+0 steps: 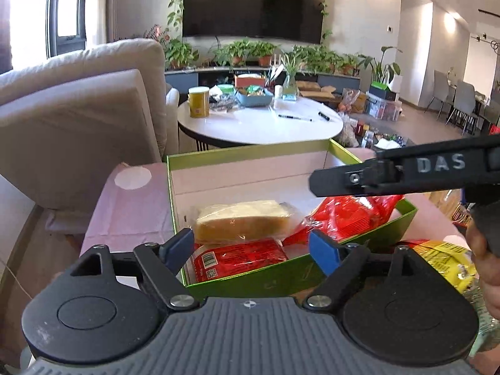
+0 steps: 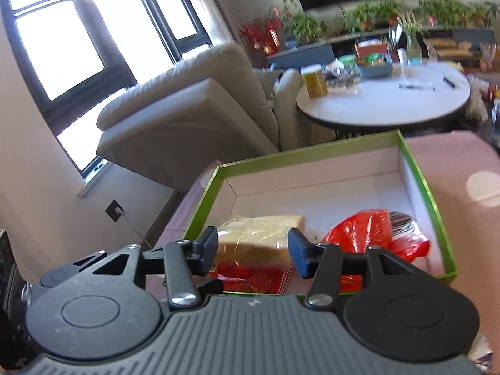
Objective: Organize snacks
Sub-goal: 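Carry the bread loaf into the green box and release it, then grasp the yellow-and-red snack bag with the right gripper and lift it, then carry the yellow-and-red bag with the right gripper over the green box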
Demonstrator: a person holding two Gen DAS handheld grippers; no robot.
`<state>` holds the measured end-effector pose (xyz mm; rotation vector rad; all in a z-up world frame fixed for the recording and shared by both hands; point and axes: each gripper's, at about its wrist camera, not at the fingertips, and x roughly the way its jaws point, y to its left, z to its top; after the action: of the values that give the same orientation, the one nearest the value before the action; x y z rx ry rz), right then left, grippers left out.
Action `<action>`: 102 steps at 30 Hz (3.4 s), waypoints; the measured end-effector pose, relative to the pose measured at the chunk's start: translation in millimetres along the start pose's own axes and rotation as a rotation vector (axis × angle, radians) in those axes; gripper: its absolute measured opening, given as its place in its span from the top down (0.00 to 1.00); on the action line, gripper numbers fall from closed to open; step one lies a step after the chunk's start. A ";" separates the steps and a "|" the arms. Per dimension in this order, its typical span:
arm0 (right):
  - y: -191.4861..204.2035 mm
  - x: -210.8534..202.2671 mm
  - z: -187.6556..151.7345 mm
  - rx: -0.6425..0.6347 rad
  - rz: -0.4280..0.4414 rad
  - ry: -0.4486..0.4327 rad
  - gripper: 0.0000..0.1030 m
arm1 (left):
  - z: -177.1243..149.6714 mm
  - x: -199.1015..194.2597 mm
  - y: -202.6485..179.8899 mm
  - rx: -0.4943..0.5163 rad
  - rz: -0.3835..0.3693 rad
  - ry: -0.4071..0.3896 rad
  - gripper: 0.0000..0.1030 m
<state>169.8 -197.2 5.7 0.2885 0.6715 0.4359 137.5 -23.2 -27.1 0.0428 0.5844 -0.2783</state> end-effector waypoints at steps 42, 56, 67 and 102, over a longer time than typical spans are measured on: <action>-17.5 -52.2 -64.4 0.076 -0.025 0.108 0.36 | -30.8 -56.4 -13.4 -0.066 0.061 -0.033 0.18; -23.9 -68.5 -53.4 0.090 -0.027 0.028 0.36 | -40.0 -55.5 -3.9 -0.094 0.049 -0.008 0.17; -57.9 -46.6 -52.1 0.173 -0.142 0.028 0.37 | -35.4 -46.1 -31.9 -0.054 -0.027 0.006 0.17; -48.3 -31.8 -63.6 0.148 -0.048 0.103 0.35 | -55.8 -25.8 -37.4 -0.026 -0.039 0.122 0.17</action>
<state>120.3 -247.0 -43.9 0.3907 0.8117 0.3571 76.6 -46.3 -58.0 0.0238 0.7107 -0.3074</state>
